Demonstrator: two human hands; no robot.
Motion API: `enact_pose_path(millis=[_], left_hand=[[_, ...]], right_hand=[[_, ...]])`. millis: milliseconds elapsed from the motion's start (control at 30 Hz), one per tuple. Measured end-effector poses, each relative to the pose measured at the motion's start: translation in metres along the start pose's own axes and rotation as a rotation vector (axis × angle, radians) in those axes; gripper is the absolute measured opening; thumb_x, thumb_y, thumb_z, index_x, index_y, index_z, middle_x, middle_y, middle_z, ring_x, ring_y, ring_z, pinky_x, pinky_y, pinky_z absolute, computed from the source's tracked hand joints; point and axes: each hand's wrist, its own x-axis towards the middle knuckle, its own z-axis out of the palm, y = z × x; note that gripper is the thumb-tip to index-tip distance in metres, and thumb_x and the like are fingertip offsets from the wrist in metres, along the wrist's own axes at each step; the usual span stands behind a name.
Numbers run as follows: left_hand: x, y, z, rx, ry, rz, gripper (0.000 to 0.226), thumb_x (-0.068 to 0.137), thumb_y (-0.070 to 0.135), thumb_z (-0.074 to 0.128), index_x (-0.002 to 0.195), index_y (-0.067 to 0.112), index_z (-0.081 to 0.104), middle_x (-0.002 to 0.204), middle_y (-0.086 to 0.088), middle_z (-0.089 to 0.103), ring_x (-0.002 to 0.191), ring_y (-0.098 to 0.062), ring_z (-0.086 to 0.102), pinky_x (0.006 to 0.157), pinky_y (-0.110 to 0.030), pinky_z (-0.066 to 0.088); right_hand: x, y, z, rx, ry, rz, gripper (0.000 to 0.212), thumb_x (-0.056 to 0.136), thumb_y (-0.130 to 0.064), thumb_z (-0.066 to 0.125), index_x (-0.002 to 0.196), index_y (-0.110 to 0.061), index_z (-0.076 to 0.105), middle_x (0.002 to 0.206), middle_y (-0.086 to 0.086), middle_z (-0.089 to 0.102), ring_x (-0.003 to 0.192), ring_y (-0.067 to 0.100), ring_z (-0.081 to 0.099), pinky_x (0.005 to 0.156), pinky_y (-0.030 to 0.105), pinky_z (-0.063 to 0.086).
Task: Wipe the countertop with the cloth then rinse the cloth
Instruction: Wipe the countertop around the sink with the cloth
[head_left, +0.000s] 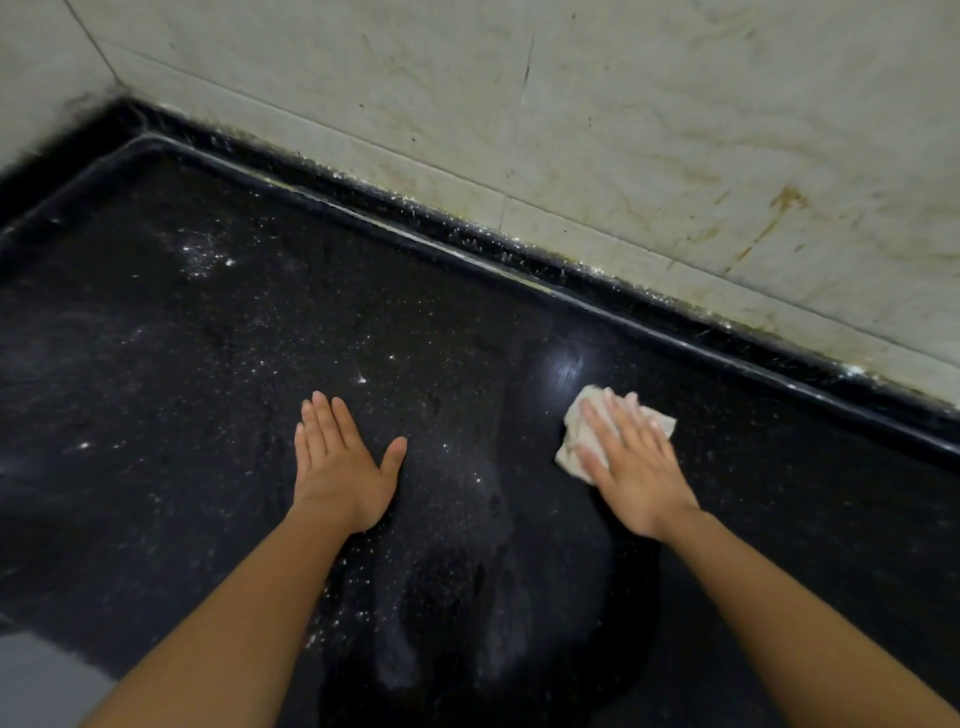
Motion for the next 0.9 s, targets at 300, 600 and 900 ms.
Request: enact_pose_path(millis=[300,600,900], left_hand=[[0.004,0.0,0.0,-0.027,-0.024,0.012,0.09,0.091,0.065,0.008,0.139,0.0,-0.031,0.147,-0.02,-0.038,0.137,-0.03,-0.035,0.114,-0.04,-0.018],[0.006,0.001,-0.003,-0.028,-0.042,0.008,0.088,0.09,0.065,0.005,0.137,0.0,-0.033,0.145,-0.02,-0.041,0.135,-0.029,-0.037,0.113,-0.04,-0.019],[0.006,0.001,-0.004,-0.024,-0.053,-0.01,0.088,0.09,0.064,0.005,0.138,0.001,-0.034,0.145,-0.018,-0.042,0.135,-0.028,-0.038,0.113,-0.039,-0.02]], right_hand=[[0.079,-0.04,-0.016,0.279,0.131,0.56,0.061,0.102,-0.046,0.015,0.155,-0.023,-0.005,0.161,0.006,-0.016,0.146,0.028,-0.021,0.117,0.045,-0.013],[0.148,-0.124,-0.022,0.201,0.067,0.238,0.061,0.102,-0.045,0.014,0.154,-0.025,-0.01,0.161,0.005,-0.018,0.145,0.027,-0.024,0.117,0.045,-0.015],[0.168,-0.162,-0.029,0.098,-0.031,-0.166,0.061,0.102,-0.05,0.016,0.154,-0.028,-0.006,0.161,0.001,-0.016,0.146,0.024,-0.023,0.116,0.042,-0.016]])
